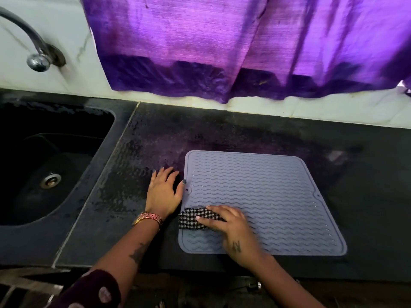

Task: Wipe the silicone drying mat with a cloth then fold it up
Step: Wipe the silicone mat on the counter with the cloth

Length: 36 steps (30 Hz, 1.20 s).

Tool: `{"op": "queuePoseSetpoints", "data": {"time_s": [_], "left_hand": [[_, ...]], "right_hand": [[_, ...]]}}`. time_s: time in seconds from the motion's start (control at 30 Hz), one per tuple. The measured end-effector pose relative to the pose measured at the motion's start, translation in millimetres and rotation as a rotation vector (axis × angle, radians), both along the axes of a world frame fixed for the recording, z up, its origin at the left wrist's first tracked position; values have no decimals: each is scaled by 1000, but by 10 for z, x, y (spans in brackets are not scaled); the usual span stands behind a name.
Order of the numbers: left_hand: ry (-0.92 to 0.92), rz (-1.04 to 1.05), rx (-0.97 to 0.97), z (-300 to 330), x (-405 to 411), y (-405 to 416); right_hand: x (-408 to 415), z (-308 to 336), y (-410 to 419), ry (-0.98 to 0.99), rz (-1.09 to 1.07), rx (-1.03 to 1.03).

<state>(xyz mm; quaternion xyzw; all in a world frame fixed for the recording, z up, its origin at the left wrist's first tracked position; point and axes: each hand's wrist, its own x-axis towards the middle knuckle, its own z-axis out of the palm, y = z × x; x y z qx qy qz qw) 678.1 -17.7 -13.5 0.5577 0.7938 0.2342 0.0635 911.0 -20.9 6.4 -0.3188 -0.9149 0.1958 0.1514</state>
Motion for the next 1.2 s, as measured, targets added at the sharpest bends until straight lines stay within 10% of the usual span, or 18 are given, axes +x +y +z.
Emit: {"op": "queuePoseSetpoints", "data": {"time_s": [0.5,1.2], "left_hand": [[38,-11,-17,-5,5,-13],[58,-8,-28,-1,21,-28]], "right_hand": [[359,-156,-430,46,196,175],[1082,-170,-301,175,-109,308]]}}
